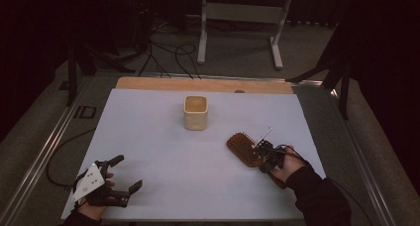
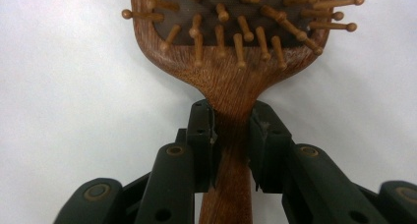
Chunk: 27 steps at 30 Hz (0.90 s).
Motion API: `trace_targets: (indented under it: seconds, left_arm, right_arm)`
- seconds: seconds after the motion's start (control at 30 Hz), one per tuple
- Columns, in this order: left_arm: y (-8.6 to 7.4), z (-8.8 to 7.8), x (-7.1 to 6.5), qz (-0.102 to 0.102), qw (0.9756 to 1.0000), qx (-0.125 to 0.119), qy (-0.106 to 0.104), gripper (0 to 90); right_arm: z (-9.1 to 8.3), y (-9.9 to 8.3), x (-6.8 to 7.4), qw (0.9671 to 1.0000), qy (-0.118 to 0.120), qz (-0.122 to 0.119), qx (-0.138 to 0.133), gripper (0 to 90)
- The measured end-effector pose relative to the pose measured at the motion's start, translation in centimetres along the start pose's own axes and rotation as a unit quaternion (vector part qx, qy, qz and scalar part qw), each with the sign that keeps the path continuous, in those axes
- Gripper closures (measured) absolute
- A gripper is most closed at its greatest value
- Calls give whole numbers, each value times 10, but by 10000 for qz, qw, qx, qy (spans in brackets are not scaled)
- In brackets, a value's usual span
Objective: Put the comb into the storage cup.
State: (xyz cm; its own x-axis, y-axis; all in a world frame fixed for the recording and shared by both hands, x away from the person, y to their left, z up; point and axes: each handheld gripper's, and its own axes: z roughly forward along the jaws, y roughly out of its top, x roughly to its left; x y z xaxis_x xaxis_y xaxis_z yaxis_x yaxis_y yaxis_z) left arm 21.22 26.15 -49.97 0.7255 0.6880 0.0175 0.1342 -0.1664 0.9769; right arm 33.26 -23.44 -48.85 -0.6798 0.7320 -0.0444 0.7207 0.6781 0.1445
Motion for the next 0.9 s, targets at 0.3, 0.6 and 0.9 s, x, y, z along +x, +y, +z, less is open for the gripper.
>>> trace_targets:
  seconds: [0.3,0.6,0.9]
  left_arm:
    - [0,1,1,4,10000,13,19,1]
    - [-1,1,1,-5,10000,30,24,1]
    - [0,2,1,-26,10000,51,29,1]
  right_arm:
    - [-1,-17,2,9970,-104,222,-739,737]
    - [-6,-20,-1,9890,-261,563,-1342,736]
    - [-4,-22,10,9800,-156,591,-1895,736]
